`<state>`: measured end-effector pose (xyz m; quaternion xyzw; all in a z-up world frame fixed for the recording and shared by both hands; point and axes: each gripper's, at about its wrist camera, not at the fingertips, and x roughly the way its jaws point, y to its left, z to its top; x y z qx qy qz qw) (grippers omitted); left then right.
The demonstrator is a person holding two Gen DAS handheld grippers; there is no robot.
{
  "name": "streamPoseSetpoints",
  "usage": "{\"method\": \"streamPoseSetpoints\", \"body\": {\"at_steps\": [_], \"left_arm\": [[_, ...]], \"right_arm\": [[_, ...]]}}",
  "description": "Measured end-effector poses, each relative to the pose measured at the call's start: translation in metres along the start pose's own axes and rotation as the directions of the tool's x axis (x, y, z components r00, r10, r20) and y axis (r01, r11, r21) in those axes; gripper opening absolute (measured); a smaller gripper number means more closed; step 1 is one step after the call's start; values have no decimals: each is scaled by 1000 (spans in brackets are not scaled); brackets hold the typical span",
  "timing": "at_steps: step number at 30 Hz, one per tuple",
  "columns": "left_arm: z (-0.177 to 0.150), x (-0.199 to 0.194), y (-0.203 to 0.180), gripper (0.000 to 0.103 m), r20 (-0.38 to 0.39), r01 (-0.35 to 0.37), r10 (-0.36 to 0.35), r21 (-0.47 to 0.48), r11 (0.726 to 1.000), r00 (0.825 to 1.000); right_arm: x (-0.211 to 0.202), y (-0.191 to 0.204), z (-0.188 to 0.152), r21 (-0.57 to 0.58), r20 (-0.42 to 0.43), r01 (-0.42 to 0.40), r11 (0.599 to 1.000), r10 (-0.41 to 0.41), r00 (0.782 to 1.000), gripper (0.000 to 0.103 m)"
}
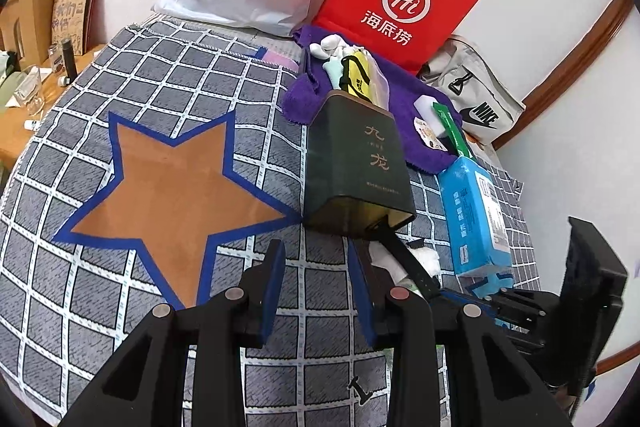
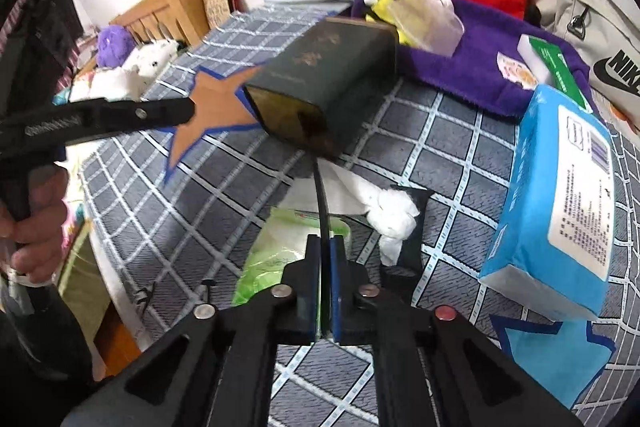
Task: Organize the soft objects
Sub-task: 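Move both tools back from the towel toward the remaining items on the bed, then grasp the green tea packet with the left tool while the right tool grasps the black watch strap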
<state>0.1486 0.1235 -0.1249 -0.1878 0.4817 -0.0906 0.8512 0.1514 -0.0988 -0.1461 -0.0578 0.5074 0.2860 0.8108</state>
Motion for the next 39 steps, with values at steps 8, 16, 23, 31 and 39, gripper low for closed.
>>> {"method": "streamPoseSetpoints", "body": {"at_steps": [8, 16, 23, 31, 39], "left_arm": [[-10, -7, -8, 31, 1, -17, 17, 5, 1000, 1000], [-15, -5, -10, 31, -10, -25, 26, 4, 1000, 1000], [-16, 2, -7, 31, -28, -33, 33, 3, 999, 999], [-23, 13, -11, 31, -56, -49, 50, 18, 999, 997], [-42, 32, -43, 32, -117, -21, 29, 71, 997, 993]], "right_arm": [[-12, 2, -9, -8, 24, 8, 1000, -8, 1000, 3], [-3, 7, -12, -36, -5, -12, 999, 12, 1000, 6], [22, 8, -1, -35, -28, -9, 999, 8, 1000, 7], [-9, 10, -8, -50, 72, -18, 999, 21, 997, 3], [-52, -19, -44, 11, 143, 38, 999, -39, 989, 3]]}}
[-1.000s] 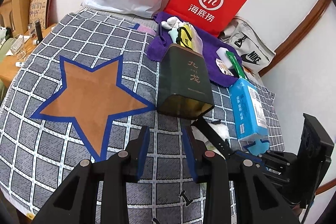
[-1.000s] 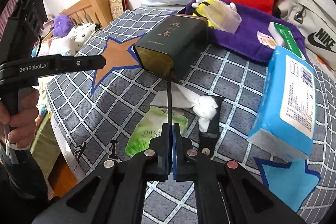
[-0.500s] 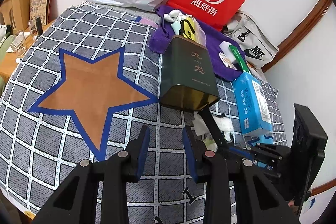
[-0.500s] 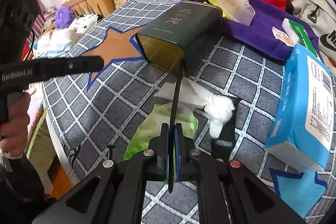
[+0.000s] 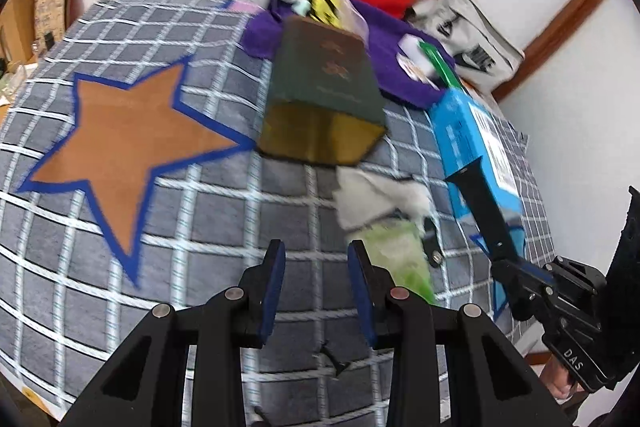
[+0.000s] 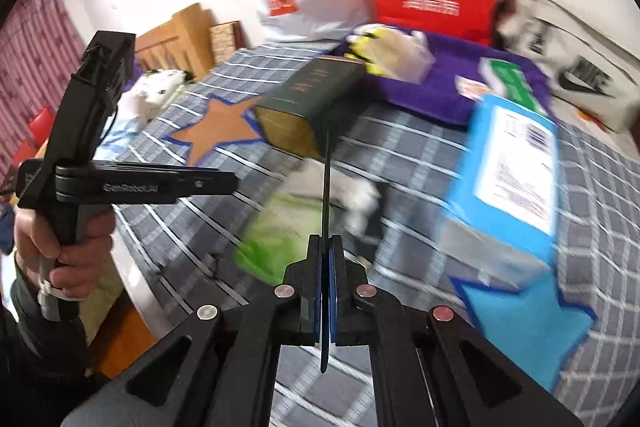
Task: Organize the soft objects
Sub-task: 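Grasp the green tea packet with the left tool while the right tool grasps the black watch strap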
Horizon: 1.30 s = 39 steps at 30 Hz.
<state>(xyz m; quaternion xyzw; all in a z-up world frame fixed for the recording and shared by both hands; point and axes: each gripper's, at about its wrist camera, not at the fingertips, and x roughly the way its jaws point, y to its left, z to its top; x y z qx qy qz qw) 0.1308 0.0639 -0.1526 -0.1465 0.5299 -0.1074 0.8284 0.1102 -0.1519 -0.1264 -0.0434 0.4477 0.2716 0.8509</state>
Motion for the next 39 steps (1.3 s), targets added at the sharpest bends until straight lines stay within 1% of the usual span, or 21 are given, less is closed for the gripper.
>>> {"method": "streamPoseSetpoints", "body": {"at_steps": [2, 4, 6, 8, 9, 10, 11, 14, 16, 18, 19, 20, 21, 22, 24, 27, 28, 31, 34, 39], "left_arm": [[-3, 8, -11, 49, -23, 16, -16, 15, 1000, 1000], [-6, 14, -25, 50, -29, 20, -19, 40, 999, 999], [-6, 19, -36, 53, -43, 21, -18, 61, 998, 999], [-7, 25, -48, 65, -58, 18, -13, 85, 996, 998], [-7, 27, -53, 67, -63, 12, -6, 93, 996, 998], [-8, 31, -59, 71, -72, 2, 5, 103, 995, 997], [-8, 34, -62, 71, -79, -6, 15, 110, 994, 997], [-9, 47, -71, 74, -94, -67, 79, 124, 990, 992], [-11, 52, -76, 74, -86, -104, 117, 141, 985, 989], [-11, 56, -81, 74, -65, -160, 174, 182, 970, 983], [-11, 57, -82, 72, -58, -187, 203, 200, 962, 978], [-11, 57, -82, 63, -42, -217, 231, 210, 953, 972], [-11, 56, -81, 59, -33, -237, 249, 214, 948, 968], [-11, 54, -79, 55, -28, -242, 253, 217, 946, 967], [-10, 50, -72, 54, -30, -221, 233, 214, 952, 972], [-9, 44, -64, 53, -22, -244, 254, 217, 945, 967], [-9, 44, -62, 52, -22, -240, 251, 216, 946, 968], [-7, 35, -56, 52, -30, -199, 208, 191, 961, 978], [-6, 28, -54, 52, -15, -197, 202, 181, 964, 979], [-3, 14, -50, 53, 2, -144, 145, 154, 978, 989]], "right_arm": [[-8, -10, -14, 1, 0, 41, 999, -41, 999, 3], [-12, -19, -26, 17, -11, 60, 998, -60, 998, 3], [-13, -32, -41, 44, -29, 78, 996, -77, 997, 3], [-14, -43, -53, 70, -39, 100, 993, -97, 995, 3], [-15, -50, -59, 88, -40, 111, 990, -107, 993, 3], [-15, -56, -65, 106, -40, 120, 987, -117, 992, 3], [-14, -60, -68, 115, -41, 126, 985, -122, 992, 3], [-9, -73, -75, 147, -46, 136, 980, -130, 990, 3], [-6, -76, -76, 149, -41, 133, 980, -128, 991, 3], [-2, -77, -75, 155, -37, 125, 980, -121, 992, 3], [-1, -78, -75, 157, -38, 123, 980, -118, 992, 4], [1, -79, -75, 162, -36, 119, 980, -115, 993, 4], [3, -81, -74, 166, -29, 112, 980, -109, 994, 4], [4, -81, -72, 168, -24, 108, 980, -105, 994, 4], [6, -82, -69, 169, -18, 104, 980, -103, 995, 4], [9, -84, -65, 174, -4, 105, 979, -106, 994, 4], [10, -84, -64, 179, 1, 105, 978, -107, 994, 4], [10, -82, -63, 171, 2, 114, 979, -116, 993, 4], [6, -79, -61, 171, -6, 111, 979, -111, 994, 3], [-7, -72, -58, 169, 11, 93, 981, -96, 995, 3]]}}
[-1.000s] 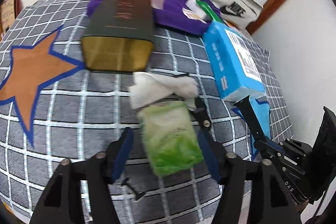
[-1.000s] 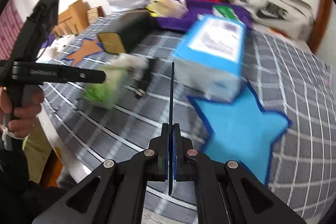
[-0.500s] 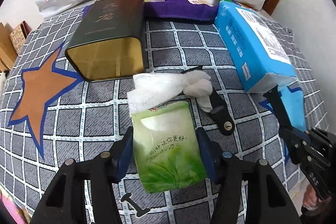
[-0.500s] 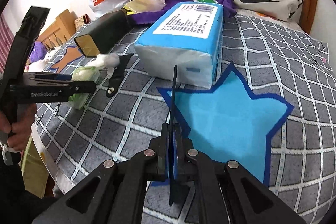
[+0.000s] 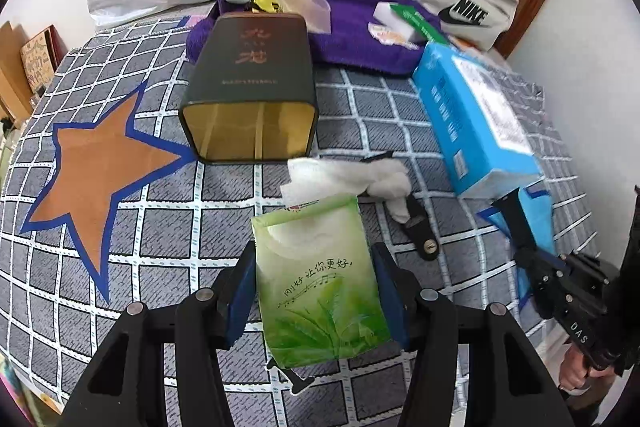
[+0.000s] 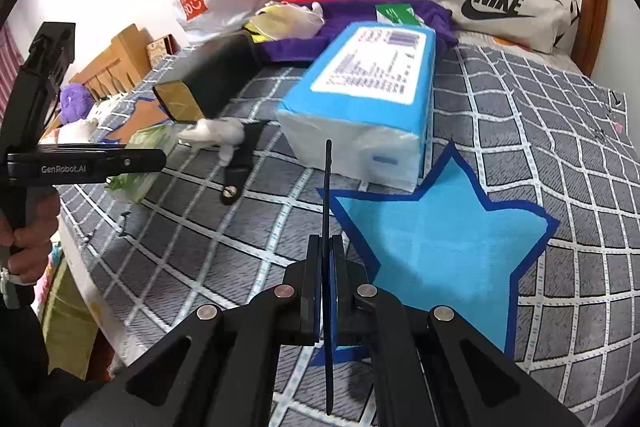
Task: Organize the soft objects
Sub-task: 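Grasp the green tea packet with the left tool while the right tool grasps the black watch strap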
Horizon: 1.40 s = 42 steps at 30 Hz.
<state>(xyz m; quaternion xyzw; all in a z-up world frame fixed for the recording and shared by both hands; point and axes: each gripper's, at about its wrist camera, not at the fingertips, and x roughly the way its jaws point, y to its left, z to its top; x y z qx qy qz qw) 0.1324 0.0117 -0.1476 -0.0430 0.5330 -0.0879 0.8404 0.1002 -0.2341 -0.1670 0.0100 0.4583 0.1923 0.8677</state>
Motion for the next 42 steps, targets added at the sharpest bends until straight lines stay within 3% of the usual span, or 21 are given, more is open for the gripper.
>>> {"method": "streamPoseSetpoints", "body": {"at_steps": [14, 18, 20, 22, 23, 29, 32, 35, 36, 42], "left_arm": [[36, -39, 8, 53, 108, 36, -32, -37, 999, 994], [44, -42, 14, 53, 122, 41, -35, -46, 998, 992], [44, -40, 16, 53, 121, 49, -43, -50, 998, 992], [43, -35, 18, 53, 109, 54, -47, -59, 997, 993], [43, -31, 19, 53, 97, 58, -52, -64, 996, 994], [40, -20, 19, 53, 72, 67, -62, -69, 995, 995], [40, -20, 19, 53, 71, 69, -64, -69, 995, 995], [40, -18, 18, 53, 68, 71, -66, -73, 995, 996], [40, -17, 18, 53, 67, 72, -67, -74, 995, 996], [41, -20, 14, 53, 72, 80, -75, -66, 995, 995]], "right_arm": [[-30, 13, 46, -38, 70, -10, 999, 13, 997, 4], [-22, 12, 52, -63, 32, 0, 998, 2, 999, 4], [-17, 10, 46, -75, 3, 3, 997, -3, 1000, 14], [-9, 7, 38, -70, -24, 13, 997, -15, 1000, 44], [-5, 6, 33, -70, -38, 20, 997, -23, 999, 47], [24, 1, 10, -83, -126, 55, 995, -65, 990, 46], [26, 4, 1, -114, -94, 78, 990, -89, 992, 46], [26, 11, -5, -151, -63, 106, 983, -117, 991, 37], [25, 13, -7, -153, -59, 94, 984, -104, 993, 21], [21, 13, -1, -131, -80, 75, 989, -86, 993, 20]]}}
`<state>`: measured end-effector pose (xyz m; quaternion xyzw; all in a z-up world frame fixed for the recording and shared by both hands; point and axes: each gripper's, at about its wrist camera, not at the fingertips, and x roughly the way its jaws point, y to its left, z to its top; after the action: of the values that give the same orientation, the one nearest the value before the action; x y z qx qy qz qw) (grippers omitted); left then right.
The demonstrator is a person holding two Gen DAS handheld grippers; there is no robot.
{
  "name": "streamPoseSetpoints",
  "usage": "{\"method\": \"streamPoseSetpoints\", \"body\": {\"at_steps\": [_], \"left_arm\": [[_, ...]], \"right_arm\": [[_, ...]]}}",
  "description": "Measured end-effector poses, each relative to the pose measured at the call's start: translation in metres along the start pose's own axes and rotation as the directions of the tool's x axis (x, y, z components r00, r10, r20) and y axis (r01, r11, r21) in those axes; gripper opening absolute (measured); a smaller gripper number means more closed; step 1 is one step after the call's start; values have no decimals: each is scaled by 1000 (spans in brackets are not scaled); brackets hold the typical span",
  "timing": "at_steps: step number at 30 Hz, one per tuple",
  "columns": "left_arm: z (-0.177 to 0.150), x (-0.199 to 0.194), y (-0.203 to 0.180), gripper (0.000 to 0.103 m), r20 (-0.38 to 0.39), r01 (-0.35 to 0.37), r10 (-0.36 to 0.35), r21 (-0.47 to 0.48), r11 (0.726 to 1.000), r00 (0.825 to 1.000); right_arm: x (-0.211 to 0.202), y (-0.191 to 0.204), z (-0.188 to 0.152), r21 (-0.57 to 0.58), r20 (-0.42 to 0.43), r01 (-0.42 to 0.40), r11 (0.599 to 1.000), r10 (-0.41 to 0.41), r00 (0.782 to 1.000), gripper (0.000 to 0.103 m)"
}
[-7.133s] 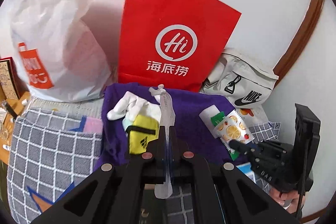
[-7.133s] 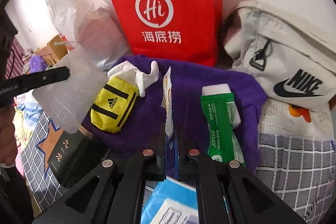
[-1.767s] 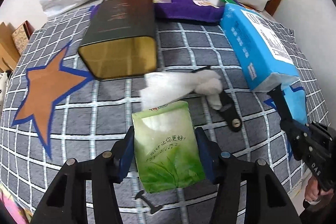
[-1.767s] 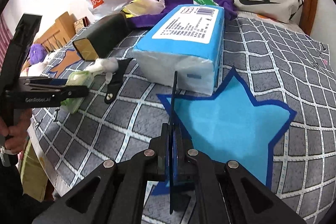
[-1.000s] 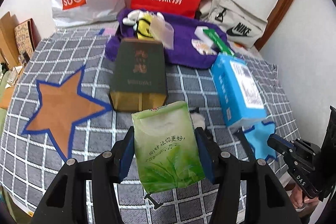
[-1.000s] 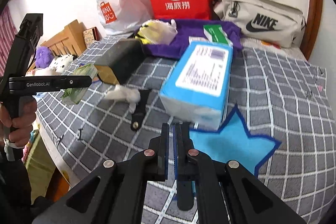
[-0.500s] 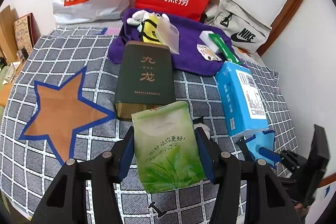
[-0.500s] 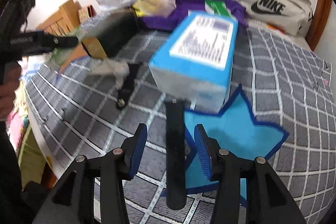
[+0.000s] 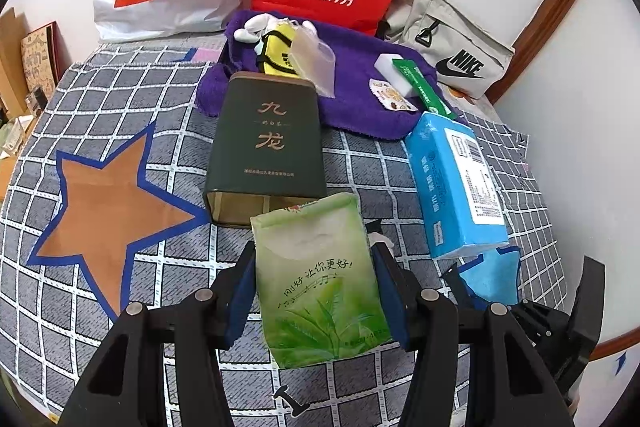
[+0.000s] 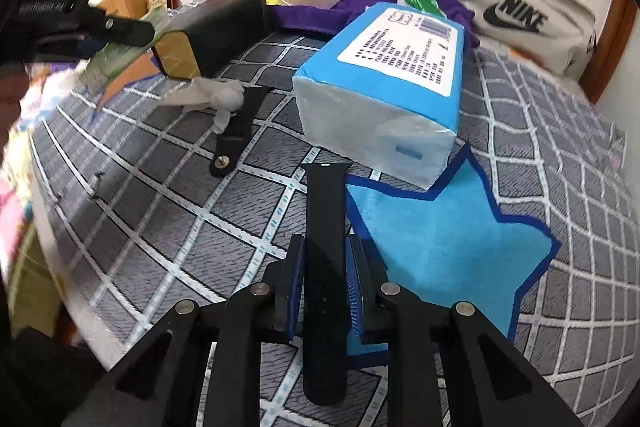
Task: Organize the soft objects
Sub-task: 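Grasp the green tea packet with the left tool while the right tool grasps the black watch strap, then carry green tea packet and black strap onto the purple towel and release both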
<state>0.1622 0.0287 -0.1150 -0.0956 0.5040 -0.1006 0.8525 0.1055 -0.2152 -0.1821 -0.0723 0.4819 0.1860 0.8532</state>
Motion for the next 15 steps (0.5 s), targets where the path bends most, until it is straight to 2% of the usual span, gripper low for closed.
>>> {"method": "streamPoseSetpoints", "body": {"at_steps": [3, 9, 15], "left_arm": [[2, -6, 0, 53, 14, 4, -4, 3, 1000, 1000], [11, -14, 2, 53, 40, 11, -11, 3, 1000, 999], [31, -15, 2, 53, 59, 6, -7, 15, 1000, 998]], "right_arm": [[-12, -4, 8, 25, 22, -31, 999, 30, 999, 20], [-42, 8, 29, 3, 92, -99, 995, 98, 991, 20], [-55, -4, 62, 18, 151, -94, 995, 90, 984, 20]]}}
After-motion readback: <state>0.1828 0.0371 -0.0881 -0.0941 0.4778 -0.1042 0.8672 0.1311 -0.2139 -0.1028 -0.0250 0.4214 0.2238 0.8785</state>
